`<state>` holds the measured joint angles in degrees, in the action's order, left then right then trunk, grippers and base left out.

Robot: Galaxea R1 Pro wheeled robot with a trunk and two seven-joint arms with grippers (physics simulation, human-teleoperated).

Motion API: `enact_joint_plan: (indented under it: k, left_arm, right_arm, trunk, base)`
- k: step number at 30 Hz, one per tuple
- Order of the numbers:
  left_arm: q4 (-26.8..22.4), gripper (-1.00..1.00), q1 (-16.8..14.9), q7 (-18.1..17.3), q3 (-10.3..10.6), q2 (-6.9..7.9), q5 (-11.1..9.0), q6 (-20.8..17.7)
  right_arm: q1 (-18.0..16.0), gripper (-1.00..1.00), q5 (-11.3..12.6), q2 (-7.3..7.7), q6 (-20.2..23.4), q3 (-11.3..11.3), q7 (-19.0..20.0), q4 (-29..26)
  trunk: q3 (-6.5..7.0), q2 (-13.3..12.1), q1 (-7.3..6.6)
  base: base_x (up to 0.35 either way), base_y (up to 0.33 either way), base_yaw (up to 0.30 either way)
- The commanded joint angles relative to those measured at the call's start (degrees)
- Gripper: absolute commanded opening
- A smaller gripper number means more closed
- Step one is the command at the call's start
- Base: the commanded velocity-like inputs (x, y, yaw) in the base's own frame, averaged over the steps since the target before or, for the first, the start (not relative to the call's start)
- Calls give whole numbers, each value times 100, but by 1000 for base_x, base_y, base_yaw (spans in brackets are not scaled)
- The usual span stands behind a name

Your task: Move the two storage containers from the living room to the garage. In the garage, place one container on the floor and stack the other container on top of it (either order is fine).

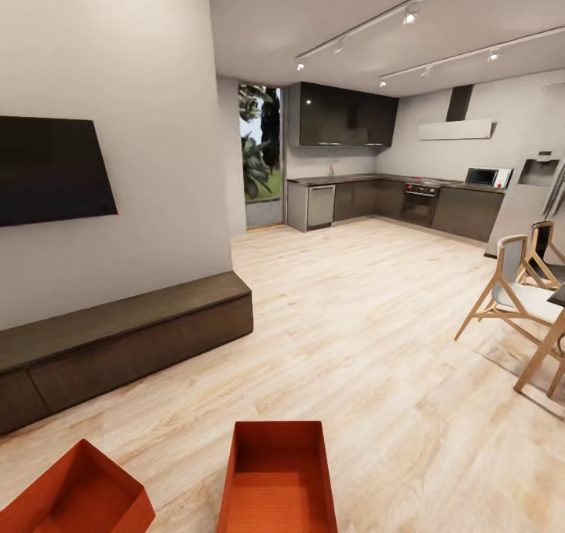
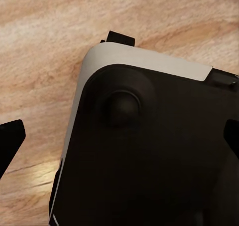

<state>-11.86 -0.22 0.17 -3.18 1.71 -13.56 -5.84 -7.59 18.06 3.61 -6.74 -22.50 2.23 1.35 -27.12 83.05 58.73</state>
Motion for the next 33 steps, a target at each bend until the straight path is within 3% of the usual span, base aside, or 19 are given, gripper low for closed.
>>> enact_joint_plan:
  k: [1, 33]
  left_arm:
    - [-13, 100, 0, 5, -32, -2, -22, -38]
    - [-1, 100, -2, 27, -32, -21, -15, -36]
  right_arm:
    - [-6, 100, 59, -1, -32, -44, 23, 14]
    - [-6, 100, 60, -7, -26, -41, 15, 14]
  trunk:
    - [-6, 3, 0]
    - [-6, 3, 0]
  base:
    - [0, 0, 0]
    - [7, 31, 0]
